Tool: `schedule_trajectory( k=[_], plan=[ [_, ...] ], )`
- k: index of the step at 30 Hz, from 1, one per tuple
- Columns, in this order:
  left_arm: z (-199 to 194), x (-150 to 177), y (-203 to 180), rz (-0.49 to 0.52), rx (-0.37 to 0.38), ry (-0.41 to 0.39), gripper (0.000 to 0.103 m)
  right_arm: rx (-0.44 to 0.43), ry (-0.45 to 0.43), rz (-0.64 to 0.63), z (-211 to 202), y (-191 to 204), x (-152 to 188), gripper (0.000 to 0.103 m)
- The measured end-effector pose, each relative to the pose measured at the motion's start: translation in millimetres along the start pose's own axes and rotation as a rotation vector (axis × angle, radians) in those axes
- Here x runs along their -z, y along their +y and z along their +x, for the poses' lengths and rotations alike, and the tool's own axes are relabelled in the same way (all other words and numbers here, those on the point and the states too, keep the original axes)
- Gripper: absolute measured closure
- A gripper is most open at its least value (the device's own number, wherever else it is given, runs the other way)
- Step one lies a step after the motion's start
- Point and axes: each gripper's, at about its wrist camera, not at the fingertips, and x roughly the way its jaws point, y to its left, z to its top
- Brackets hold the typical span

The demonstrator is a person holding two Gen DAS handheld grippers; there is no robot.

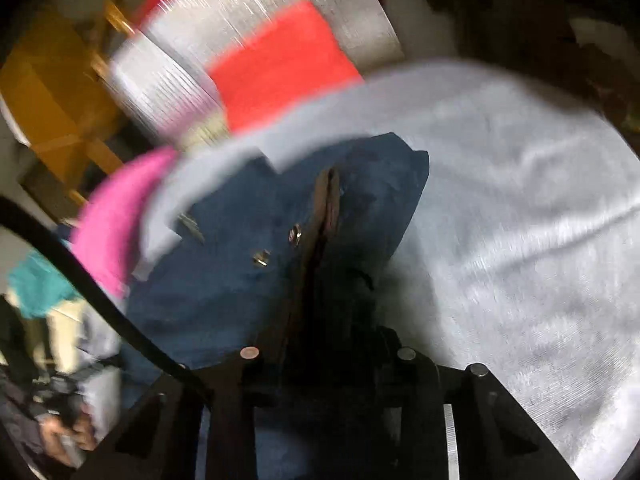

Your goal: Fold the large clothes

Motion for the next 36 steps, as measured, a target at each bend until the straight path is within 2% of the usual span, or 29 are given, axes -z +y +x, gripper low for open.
schedule_trajectory(
  k=[3, 4, 5, 6, 8, 10, 12, 14, 15, 18, 20, 22, 27, 29, 31, 32, 33, 34, 36],
  plan=[
    [-12, 1, 1, -0.005, -0.021, -0.033, 0.029, -0.042, 0.045, 0.132, 10, -17, -1, 0.056],
    [-17, 1, 1, -0.003, -0.033, -0.051, 0.029, -0.038, 0.034, 0.146, 4, -17, -3, 0.054],
    [-24, 0, -1, -0.001, -0.043, -0.073, 0.029, -0.030, 0.002, 0.157, -7, -17, -6, 0.043],
    [-33, -2, -1, -0.001, -0.044, -0.105, 0.029, -0.032, -0.030, 0.169, -18, -18, -7, 0.038],
    [-48, -3, -4, 0.007, -0.015, -0.154, 0.029, -0.047, -0.084, 0.196, -38, -18, -8, 0.038],
    [-58, -2, -12, 0.022, 0.047, -0.166, 0.029, -0.131, -0.105, 0.204, -58, -16, -3, 0.038],
    [-63, 3, -18, 0.008, 0.142, -0.140, 0.029, -0.245, -0.081, 0.209, -63, -5, 4, 0.037],
    [-58, 10, -23, -0.045, 0.255, -0.077, 0.027, -0.326, -0.026, 0.216, -59, 1, 17, 0.034],
    [-51, 15, -27, -0.087, 0.338, -0.016, 0.026, -0.371, 0.021, 0.226, -49, 8, 23, 0.034],
    [-26, 26, -36, -0.178, 0.483, 0.136, 0.025, -0.459, 0.171, 0.281, -9, 29, 41, 0.034],
    [-12, 33, -37, -0.239, 0.498, 0.187, 0.025, -0.483, 0.217, 0.330, 15, 36, 46, 0.034],
    [-5, 37, -35, -0.300, 0.518, 0.201, 0.025, -0.470, 0.223, 0.371, 34, 40, 46, 0.034],
    [14, 37, -21, -0.475, 0.561, 0.167, 0.025, -0.498, 0.162, 0.507, 50, 19, 46, 0.034],
    [23, 35, -19, -0.517, 0.586, 0.165, 0.025, -0.513, 0.131, 0.536, 54, 13, 42, 0.034],
    [28, 33, -14, -0.571, 0.623, 0.149, 0.027, -0.525, 0.110, 0.568, 55, 9, 43, 0.045],
    [29, 34, -12, -0.590, 0.635, 0.136, 0.027, -0.518, 0.099, 0.575, 56, 5, 42, 0.061],
    [30, 34, -12, -0.596, 0.632, 0.125, 0.039, -0.503, 0.090, 0.570, 58, 4, 41, 0.072],
    [29, 33, -11, -0.589, 0.619, 0.119, 0.052, -0.491, 0.079, 0.564, 58, 1, 40, 0.075],
    [29, 34, -14, -0.568, 0.598, 0.109, 0.066, -0.484, 0.065, 0.560, 53, -2, 38, 0.082]
  ],
)
